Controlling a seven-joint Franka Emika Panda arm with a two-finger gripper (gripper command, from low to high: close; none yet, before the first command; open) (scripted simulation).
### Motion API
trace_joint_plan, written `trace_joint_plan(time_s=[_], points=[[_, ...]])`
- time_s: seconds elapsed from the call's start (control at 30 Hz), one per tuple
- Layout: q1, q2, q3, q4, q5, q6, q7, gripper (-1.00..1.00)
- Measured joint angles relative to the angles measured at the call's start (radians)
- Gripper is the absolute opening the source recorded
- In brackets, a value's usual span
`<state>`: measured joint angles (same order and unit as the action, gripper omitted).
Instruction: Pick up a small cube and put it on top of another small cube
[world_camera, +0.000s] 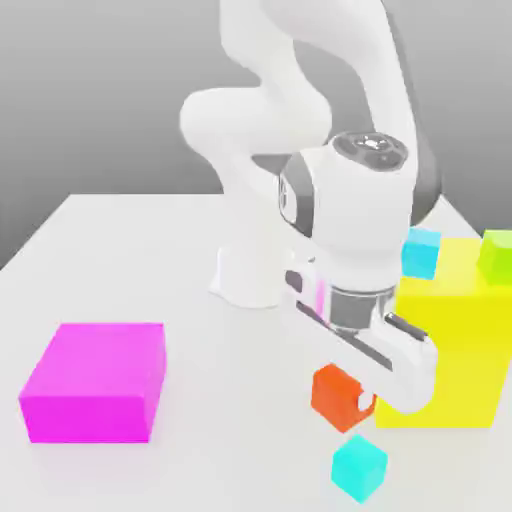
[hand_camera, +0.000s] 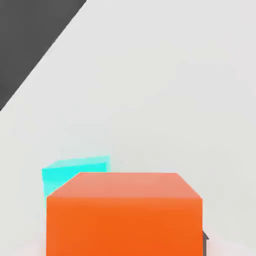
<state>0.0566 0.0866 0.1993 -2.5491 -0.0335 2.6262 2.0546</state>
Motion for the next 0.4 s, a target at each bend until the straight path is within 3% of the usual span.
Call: trace_joint_plan(time_s=[0.27,0.3,0.4], points=[[0.026,0.146,-0.028,0.047,-0.063,0.109,0.112,-1.0],[0.032,0.171,-0.036,0.048,-0.076,0.131,0.121,1.0],[0.032,0.171,-0.036,0.048,-0.076,0.131,0.121,1.0]])
